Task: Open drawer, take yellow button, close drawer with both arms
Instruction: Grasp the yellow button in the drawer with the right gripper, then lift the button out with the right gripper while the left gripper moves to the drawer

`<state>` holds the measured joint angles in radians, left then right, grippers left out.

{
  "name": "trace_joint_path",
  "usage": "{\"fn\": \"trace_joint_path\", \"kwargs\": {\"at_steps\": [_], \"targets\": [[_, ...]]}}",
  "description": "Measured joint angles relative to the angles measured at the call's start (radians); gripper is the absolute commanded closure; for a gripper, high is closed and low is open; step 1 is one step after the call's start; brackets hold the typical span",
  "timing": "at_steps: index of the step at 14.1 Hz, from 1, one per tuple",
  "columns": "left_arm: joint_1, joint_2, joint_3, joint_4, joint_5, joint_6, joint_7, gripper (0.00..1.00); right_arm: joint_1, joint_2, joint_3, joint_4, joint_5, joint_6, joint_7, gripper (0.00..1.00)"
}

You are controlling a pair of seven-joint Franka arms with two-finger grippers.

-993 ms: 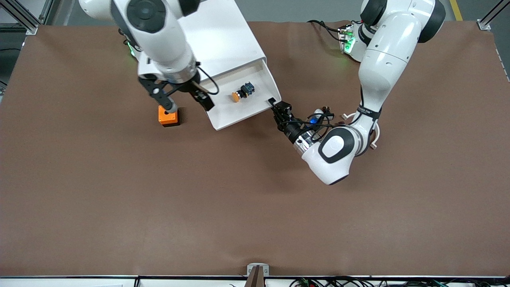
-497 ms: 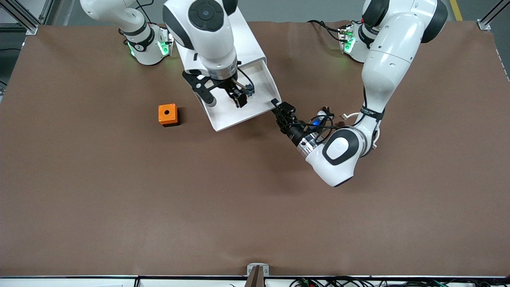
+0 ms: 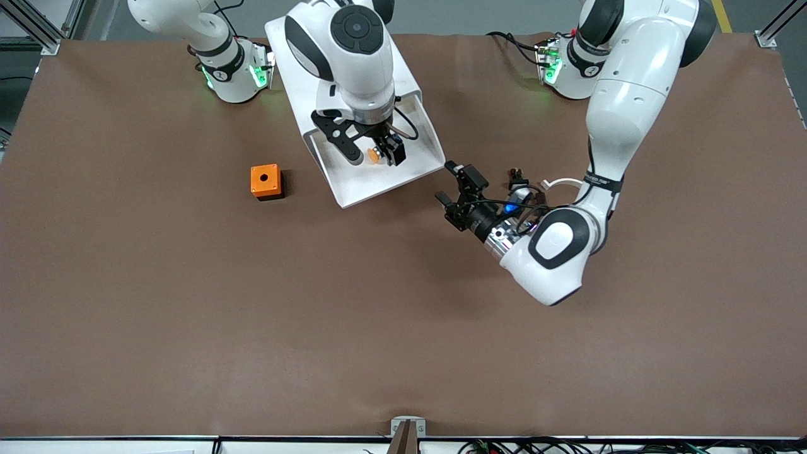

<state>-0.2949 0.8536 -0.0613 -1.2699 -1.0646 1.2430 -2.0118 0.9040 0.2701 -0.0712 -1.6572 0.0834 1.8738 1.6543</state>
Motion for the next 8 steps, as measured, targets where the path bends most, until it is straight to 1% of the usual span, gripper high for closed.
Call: {"fn": "trace_joint_path", "kwargs": {"at_steps": [3, 6, 8], "targets": [[0.035, -0.002, 0.0, 0.035, 0.113, 0.0, 0.251, 0.0, 0.037, 0.008, 0.0, -0.043, 0.0, 0.051, 0.023, 0.0], [0.048, -0.017, 0.0, 0.045, 0.256, 0.003, 0.528, 0.0, 0.057, 0.024, 0.0, -0.048, 0.0, 0.056, 0.025, 0.0], [0.046, -0.033, 0.0, 0.052, 0.356, 0.042, 0.706, 0.0, 0.063, 0.034, 0.0, -0.05, 0.0, 0.056, 0.025, 0.0]]}}
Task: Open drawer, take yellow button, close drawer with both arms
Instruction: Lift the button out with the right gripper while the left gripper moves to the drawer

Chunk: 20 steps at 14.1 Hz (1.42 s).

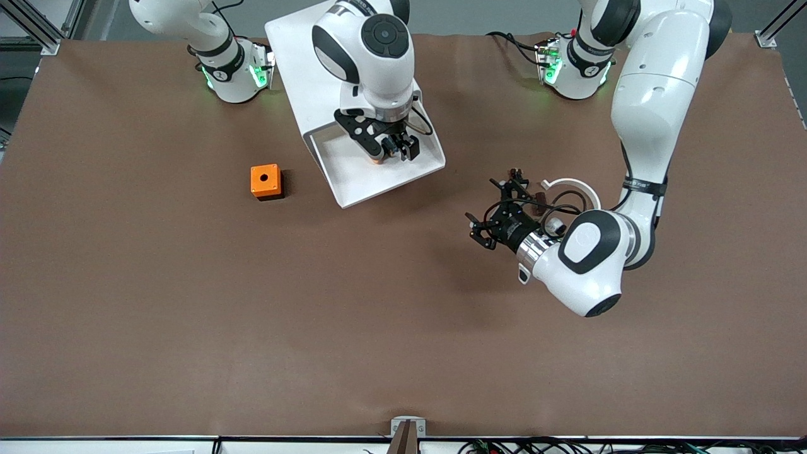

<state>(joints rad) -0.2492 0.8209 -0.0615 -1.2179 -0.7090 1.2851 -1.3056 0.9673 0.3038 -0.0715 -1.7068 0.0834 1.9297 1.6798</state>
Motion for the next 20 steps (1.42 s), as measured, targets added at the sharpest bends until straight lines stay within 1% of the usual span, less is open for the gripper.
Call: {"fn": "trace_joint_path", "kwargs": {"at_steps": [2, 3, 4, 5, 7, 10, 13, 15, 17, 20], "targets": [[-0.006, -0.018, -0.001, 0.007, 0.074, 0.073, 0.128, 0.0, 0.0, 0.003, -0.001, 0.0, 0.0, 0.0, 0.0, 0.0], [-0.011, -0.029, -0.002, 0.012, 0.115, 0.123, 0.175, 0.0, 0.0, 0.003, -0.001, -0.001, 0.0, 0.0, 0.0, 0.09], [-0.016, -0.041, -0.007, 0.014, 0.161, 0.182, 0.214, 0.0, 0.0, 0.003, -0.002, -0.001, 0.0, 0.0, 0.0, 0.26], [-0.023, -0.054, -0.011, 0.015, 0.206, 0.24, 0.244, 0.0, 0.001, 0.003, -0.002, -0.001, 0.0, 0.0, 0.0, 0.52], [-0.05, -0.076, -0.013, 0.015, 0.291, 0.343, 0.271, 0.0, 0.001, 0.003, -0.002, -0.001, 0.0, 0.0, 0.0, 1.0], [-0.095, -0.108, -0.013, 0.016, 0.367, 0.462, 0.274, 0.0, 0.002, 0.003, -0.002, -0.001, 0.0, -0.001, 0.0, 1.0], [-0.109, -0.143, -0.013, 0.017, 0.416, 0.518, 0.278, 0.0, 0.001, 0.003, -0.005, 0.011, 0.0, -0.002, 0.0, 1.0], [-0.122, -0.15, -0.013, 0.016, 0.464, 0.55, 0.281, 0.0, -0.009, 0.003, -0.012, 0.052, 0.0, -0.038, 0.0, 1.0], [-0.146, -0.149, -0.013, 0.009, 0.48, 0.584, 0.281, 0.0, -0.045, 0.0, -0.018, 0.115, 0.0, -0.102, -0.034, 1.0], [-0.17, -0.149, -0.013, 0.003, 0.481, 0.602, 0.278, 0.0, -0.135, -0.008, -0.025, 0.179, 0.0, -0.189, -0.206, 1.0]]}}
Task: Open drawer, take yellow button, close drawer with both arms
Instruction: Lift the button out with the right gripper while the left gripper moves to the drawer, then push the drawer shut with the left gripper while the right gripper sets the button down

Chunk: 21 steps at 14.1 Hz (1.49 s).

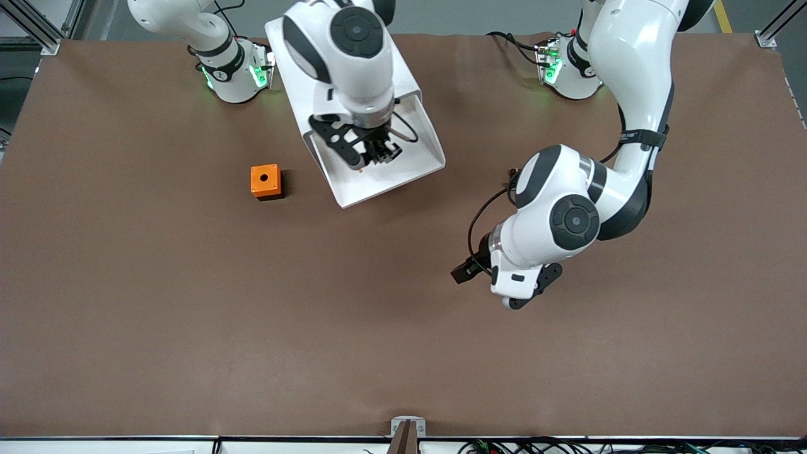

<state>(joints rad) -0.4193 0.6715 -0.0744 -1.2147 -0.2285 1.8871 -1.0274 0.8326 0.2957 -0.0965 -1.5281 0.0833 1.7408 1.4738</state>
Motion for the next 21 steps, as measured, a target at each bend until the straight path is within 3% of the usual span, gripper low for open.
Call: {"fn": "trace_joint_path", "kwargs": {"at_steps": [4, 9, 14, 21], "targets": [[-0.013, 0.001, 0.0, -0.002, 0.008, 0.032, 0.001, 0.0, -0.181, -0.003, -0.011, 0.003, -0.002, -0.033, -0.319, 1.0], [-0.082, 0.003, 0.0, -0.01, 0.119, 0.08, -0.012, 0.0, -0.444, 0.003, -0.017, -0.069, -0.052, -0.004, -0.768, 1.0], [-0.146, 0.003, 0.001, -0.019, 0.185, 0.087, -0.105, 0.0, -0.608, -0.004, -0.017, -0.254, -0.086, 0.218, -1.048, 1.0], [-0.245, 0.004, 0.0, -0.021, 0.192, 0.089, -0.233, 0.0, -0.797, -0.004, -0.016, -0.5, -0.088, 0.576, -1.327, 1.0]]}}
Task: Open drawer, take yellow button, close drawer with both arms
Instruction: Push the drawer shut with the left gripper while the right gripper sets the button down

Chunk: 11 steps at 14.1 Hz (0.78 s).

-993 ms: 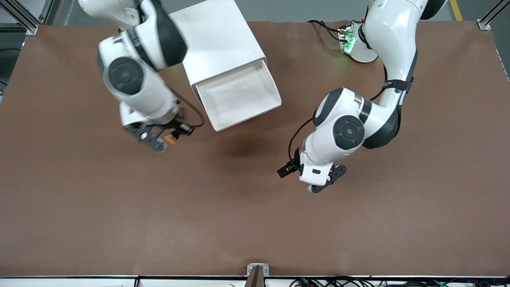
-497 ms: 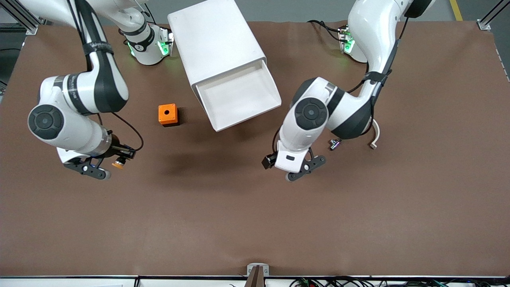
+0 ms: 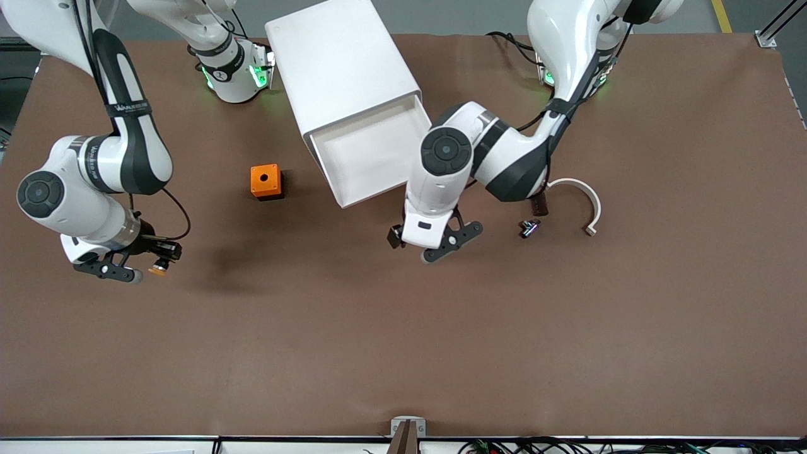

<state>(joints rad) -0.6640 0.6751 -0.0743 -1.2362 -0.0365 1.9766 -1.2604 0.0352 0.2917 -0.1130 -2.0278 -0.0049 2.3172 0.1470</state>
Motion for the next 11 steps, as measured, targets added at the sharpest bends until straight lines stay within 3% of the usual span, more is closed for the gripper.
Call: {"fn": "trace_joint_path", "kwargs": {"at_steps": [5, 11], "targets": [[-0.049, 0.001, -0.001, -0.003, -0.001, 0.0, -0.039, 0.0, -0.081, 0.077, 0.001, -0.039, 0.0, 0.119, -0.105, 1.0], [-0.115, 0.003, -0.003, -0.009, -0.006, -0.001, -0.095, 0.0, -0.092, 0.159, 0.004, -0.039, -0.001, 0.223, -0.18, 1.0]]}}
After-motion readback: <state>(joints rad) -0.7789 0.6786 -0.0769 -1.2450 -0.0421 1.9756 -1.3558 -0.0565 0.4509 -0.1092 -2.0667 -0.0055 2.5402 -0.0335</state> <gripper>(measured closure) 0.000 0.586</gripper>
